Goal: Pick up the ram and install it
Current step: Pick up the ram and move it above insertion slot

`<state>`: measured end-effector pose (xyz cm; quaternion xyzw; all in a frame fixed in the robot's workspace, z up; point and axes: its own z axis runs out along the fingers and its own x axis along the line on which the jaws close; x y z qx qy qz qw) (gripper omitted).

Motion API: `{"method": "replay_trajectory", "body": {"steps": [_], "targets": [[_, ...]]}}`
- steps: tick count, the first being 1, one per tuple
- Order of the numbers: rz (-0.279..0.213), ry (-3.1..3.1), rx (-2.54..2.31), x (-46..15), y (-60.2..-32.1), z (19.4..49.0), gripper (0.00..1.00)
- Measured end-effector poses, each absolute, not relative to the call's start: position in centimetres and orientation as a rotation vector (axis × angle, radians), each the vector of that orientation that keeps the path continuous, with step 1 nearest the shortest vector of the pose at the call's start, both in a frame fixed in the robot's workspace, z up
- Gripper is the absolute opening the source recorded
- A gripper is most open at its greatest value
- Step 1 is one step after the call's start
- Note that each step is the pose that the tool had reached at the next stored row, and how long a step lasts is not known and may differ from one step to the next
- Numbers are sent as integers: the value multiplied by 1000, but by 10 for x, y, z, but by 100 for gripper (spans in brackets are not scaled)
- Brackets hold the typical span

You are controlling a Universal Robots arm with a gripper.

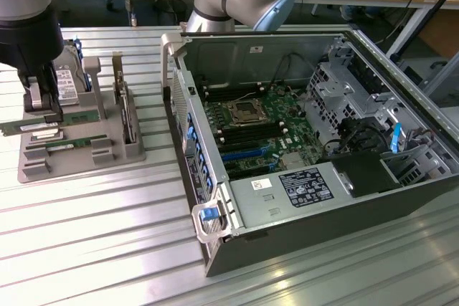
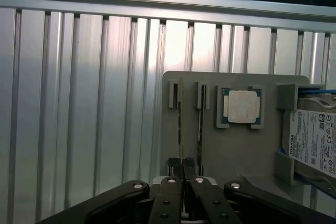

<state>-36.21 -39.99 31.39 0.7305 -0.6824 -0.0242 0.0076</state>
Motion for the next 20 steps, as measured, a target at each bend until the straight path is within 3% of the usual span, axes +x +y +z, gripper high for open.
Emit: {"method": "replay_trajectory", "body": {"steps": [20], "targets": [[-76, -2133, 2284, -362, -400, 333, 12]]}}
